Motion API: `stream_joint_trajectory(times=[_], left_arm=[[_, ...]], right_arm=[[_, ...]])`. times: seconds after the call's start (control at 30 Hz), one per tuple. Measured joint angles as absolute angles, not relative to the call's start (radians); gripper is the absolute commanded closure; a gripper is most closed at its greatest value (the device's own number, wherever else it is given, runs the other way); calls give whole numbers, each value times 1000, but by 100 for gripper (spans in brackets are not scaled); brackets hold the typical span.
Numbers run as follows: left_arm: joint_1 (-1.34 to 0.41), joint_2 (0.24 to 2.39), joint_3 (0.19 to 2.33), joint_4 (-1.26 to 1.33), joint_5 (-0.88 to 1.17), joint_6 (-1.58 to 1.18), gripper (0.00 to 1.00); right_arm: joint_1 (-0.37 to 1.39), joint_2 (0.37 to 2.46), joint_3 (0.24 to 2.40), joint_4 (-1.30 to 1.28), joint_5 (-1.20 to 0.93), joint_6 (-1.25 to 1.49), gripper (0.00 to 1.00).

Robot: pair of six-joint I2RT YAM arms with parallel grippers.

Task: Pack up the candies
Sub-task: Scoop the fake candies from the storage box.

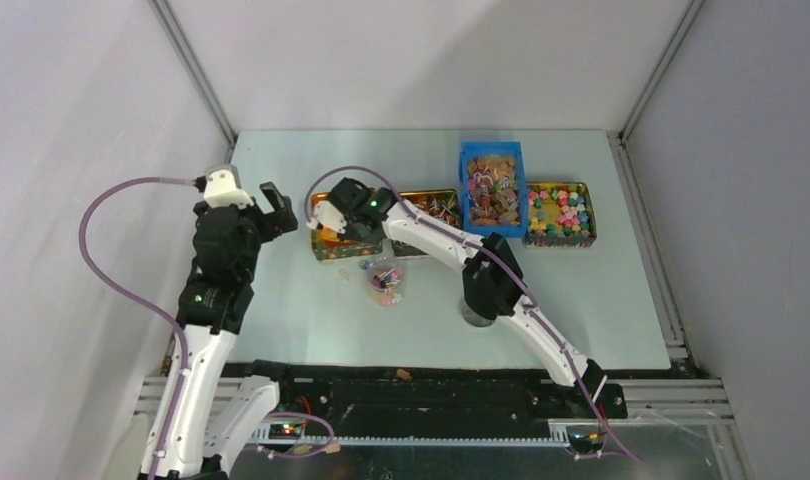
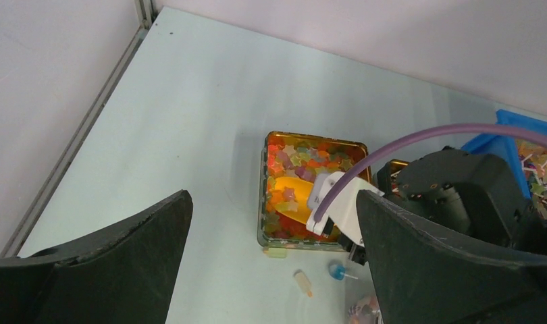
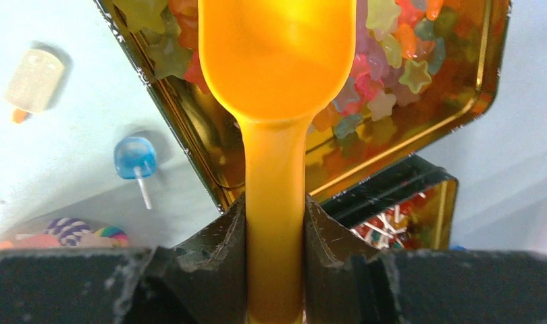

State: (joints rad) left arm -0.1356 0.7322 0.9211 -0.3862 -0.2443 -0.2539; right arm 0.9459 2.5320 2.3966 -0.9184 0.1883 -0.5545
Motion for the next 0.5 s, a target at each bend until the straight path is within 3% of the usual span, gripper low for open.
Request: stream_joint_trajectory(times=[0.5], left_arm=[[-136,733,891,-390,-243,-254,0]], right_arm=[[898,2532,2418,-936,-59,-420,100]])
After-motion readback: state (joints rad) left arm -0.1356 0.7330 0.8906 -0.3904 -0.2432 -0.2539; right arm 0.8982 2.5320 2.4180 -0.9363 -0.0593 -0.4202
